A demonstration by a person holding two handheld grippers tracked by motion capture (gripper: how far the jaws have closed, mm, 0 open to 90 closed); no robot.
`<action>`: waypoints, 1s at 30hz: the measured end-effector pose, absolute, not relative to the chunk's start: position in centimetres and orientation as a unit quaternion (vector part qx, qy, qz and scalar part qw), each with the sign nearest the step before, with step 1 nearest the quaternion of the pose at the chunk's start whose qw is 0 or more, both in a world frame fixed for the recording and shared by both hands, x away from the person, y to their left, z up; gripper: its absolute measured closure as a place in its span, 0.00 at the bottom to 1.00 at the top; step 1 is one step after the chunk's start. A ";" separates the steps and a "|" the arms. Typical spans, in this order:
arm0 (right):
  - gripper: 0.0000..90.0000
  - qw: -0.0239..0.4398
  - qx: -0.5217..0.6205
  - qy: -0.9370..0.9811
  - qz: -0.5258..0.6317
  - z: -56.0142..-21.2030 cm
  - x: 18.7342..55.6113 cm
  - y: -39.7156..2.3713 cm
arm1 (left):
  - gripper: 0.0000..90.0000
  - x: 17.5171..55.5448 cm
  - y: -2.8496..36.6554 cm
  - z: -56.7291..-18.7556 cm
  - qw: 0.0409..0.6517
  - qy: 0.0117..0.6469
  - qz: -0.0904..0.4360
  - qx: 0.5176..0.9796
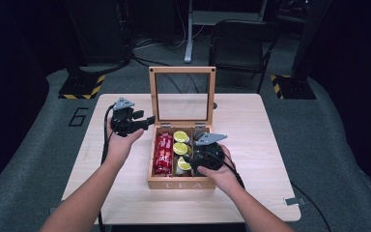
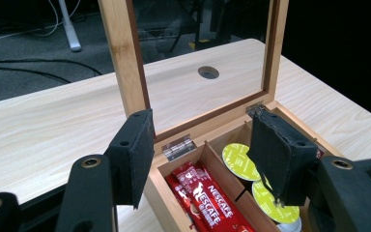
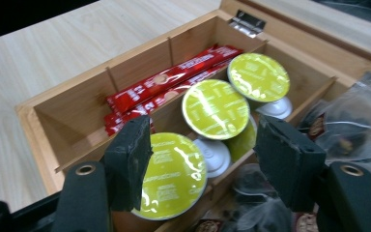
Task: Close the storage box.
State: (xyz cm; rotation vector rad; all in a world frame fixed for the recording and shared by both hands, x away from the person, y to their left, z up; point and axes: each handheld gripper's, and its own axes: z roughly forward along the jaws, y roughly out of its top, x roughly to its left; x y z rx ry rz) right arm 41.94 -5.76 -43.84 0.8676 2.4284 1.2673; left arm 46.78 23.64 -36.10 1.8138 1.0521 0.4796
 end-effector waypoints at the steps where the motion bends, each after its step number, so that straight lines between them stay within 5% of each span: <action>1: 0.41 0.133 0.297 0.839 0.435 -44.0 41.9 -5.6 | 0.46 46.8 23.6 -36.1 0.476 0.431 0.195 0.741; 30: 0.39 0.123 0.272 0.868 0.397 -45.5 41.2 -3.7 | 0.46 46.6 23.6 -36.1 0.481 0.431 0.199 0.737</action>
